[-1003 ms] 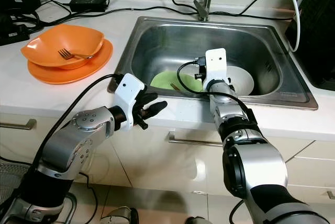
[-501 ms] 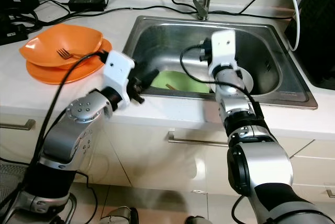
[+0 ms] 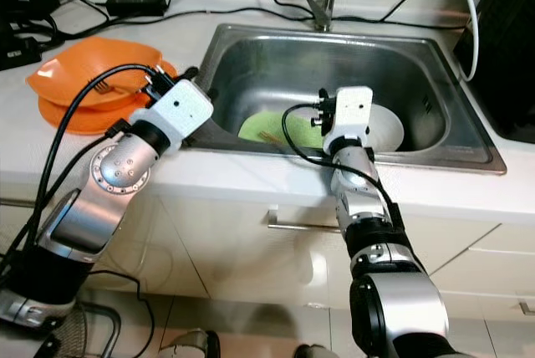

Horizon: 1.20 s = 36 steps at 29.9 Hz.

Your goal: Kitchen organization

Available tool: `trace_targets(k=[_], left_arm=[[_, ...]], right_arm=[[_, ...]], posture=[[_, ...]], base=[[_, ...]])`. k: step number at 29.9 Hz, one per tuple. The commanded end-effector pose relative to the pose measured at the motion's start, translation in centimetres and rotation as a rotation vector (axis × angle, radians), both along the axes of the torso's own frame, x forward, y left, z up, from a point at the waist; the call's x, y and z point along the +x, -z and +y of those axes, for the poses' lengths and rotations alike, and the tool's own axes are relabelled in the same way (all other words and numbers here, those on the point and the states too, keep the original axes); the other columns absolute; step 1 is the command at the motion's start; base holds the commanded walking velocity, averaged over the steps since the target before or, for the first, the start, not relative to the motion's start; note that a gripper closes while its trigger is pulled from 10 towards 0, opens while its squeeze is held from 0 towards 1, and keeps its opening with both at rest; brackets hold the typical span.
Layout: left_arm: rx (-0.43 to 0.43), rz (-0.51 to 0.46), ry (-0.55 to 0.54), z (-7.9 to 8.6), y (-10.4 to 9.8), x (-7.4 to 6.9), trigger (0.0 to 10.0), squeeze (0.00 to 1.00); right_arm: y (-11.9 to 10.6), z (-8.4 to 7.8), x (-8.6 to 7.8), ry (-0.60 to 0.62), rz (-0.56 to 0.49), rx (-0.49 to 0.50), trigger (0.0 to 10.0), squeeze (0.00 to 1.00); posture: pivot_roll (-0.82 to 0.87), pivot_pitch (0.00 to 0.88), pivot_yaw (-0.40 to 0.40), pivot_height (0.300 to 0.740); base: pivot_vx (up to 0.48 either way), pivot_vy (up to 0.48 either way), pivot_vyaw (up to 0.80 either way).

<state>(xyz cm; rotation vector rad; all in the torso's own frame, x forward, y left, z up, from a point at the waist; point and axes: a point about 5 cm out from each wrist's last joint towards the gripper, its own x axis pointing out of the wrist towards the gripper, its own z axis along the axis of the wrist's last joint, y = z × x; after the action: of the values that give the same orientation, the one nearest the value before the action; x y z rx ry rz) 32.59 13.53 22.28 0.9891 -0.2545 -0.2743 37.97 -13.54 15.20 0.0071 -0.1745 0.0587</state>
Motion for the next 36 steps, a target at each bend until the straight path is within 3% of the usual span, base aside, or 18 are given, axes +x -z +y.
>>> trace_targets(k=[1,5,16,26,36], left_arm=[[0.068,-0.043,-0.032,0.6,-0.3,0.0,10.0,0.0],[0.102,-0.049,-0.089,2.1,-0.2,0.0,10.0,0.0],[0.179,-0.038,-0.155,3.8,-0.2,-0.1,10.0,0.0],[0.232,-0.002,-0.205,5.2,0.4,-0.8,10.0,0.0],[0.276,-0.009,-0.246,5.7,0.7,-0.3,10.0,0.0]], right_arm=[[0.4,0.1,-0.2,0.002,0.017,0.006,10.0,0.0],[0.4,0.7,-0.2,-0.016,0.025,0.012,10.0,0.0],[0.4,1.3,-0.3,-0.032,0.028,0.021,10.0,0.0],[0.7,1.1,-0.4,-0.022,0.04,0.025,10.0,0.0],[0.8,1.6,-0.4,-0.03,0.051,0.038,10.0,0.0]], posture=[[0.13,0.099,-0.032,0.74],[0.13,0.099,-0.034,0.74],[0.13,0.101,-0.03,0.74],[0.14,0.092,-0.026,0.74],[0.14,0.076,-0.021,0.74]], base=[[0.0,0.0,0.0],[0.0,0.0,0.0],[0.0,0.0,0.0],[0.0,0.0,0.0],[0.0,0.0,0.0]])
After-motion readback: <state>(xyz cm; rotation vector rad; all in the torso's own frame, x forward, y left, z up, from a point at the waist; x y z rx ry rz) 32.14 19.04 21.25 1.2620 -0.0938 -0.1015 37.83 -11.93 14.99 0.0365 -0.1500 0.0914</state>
